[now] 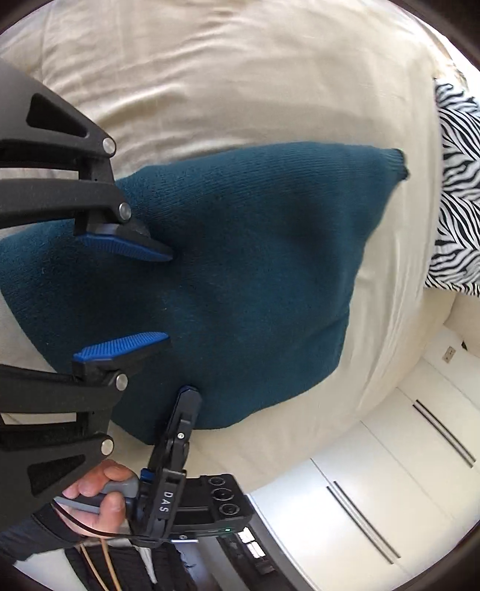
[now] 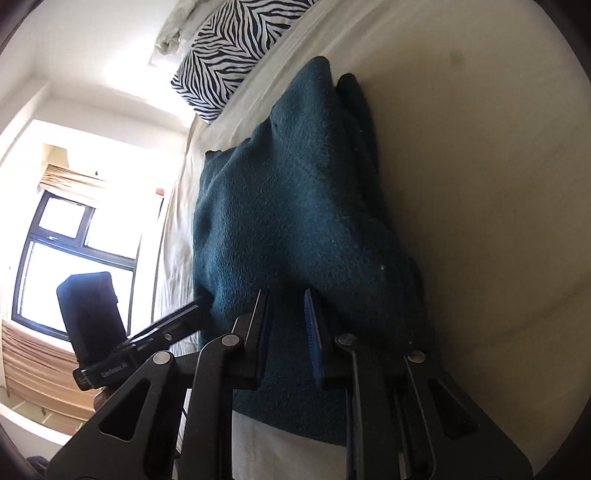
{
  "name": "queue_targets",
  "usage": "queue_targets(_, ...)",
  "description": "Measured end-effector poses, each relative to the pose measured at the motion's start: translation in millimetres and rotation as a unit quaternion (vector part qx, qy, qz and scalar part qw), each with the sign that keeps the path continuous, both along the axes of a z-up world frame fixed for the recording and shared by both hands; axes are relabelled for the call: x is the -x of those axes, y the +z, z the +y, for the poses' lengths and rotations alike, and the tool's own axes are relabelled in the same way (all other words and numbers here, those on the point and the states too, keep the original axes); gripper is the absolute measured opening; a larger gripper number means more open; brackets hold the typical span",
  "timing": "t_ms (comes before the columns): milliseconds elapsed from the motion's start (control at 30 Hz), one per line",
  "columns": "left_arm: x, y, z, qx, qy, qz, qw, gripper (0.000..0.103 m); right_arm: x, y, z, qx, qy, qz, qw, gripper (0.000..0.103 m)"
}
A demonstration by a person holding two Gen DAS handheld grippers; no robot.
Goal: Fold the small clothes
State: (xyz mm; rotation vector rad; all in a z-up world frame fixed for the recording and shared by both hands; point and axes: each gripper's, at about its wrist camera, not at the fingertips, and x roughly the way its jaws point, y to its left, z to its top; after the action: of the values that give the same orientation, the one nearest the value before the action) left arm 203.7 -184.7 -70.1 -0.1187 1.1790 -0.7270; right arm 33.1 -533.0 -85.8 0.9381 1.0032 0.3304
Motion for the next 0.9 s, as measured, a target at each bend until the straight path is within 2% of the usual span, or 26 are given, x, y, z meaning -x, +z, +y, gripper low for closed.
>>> queue_targets(67, -1, -1, -2, -0.005, 0.001, 0.003, 1.0000, 0.042, 3, 5, 1, 0.006, -0.008, 0.012, 1.000, 0.013)
queue_targets(100, 0, 0, -3, -0.011, 0.000, 0.001, 0.9999, 0.042, 6, 10, 3, 0.013, -0.008, 0.016, 1.000, 0.017)
queue_targets(233, 13, 5, -8, -0.033, 0.000, -0.010, 0.9994, 0.043, 26, 37, 10, -0.004, 0.004, -0.015, 1.000, 0.018)
queue_targets(300, 17, -1, -11, -0.041, -0.002, -0.010, 0.9991, 0.042, 36, 36, 13, 0.010, 0.015, -0.006, 1.000, 0.020)
queue_targets(367, 18, -7, -14, -0.046, -0.001, -0.011, 0.9989, 0.042, 38, 16, 17, 0.033, 0.026, 0.025, 0.999, 0.021)
queue_targets(500, 20, -7, -19, -0.063, -0.008, -0.026, 0.9977, 0.042, 45, 12, 11, 0.004, 0.014, 0.013, 1.000, 0.020)
queue_targets(667, 18, -10, -19, -0.062, -0.011, -0.029, 0.9976, 0.043, 50, 43, -3, 0.021, -0.007, -0.021, 1.000, 0.022)
queue_targets(733, 18, -11, -21, -0.064, -0.011, -0.032, 0.9974, 0.043, 50, 55, -12, 0.039, -0.024, -0.029, 0.999, 0.032)
queue_targets(767, 18, -11, -21, -0.064, -0.010, -0.032, 0.9974, 0.043, 48, 59, -15, 0.055, -0.034, -0.028, 0.997, 0.051)
queue_targets(800, 18, -12, -20, -0.064, -0.010, -0.033, 0.9974, 0.043, 47, 62, -19, 0.069, -0.045, -0.029, 0.996, 0.064)
queue_targets(900, 19, -10, -29, -0.064, -0.011, -0.034, 0.9973, 0.043, 41, 63, -28, 0.071, -0.052, -0.027, 0.996, 0.064)
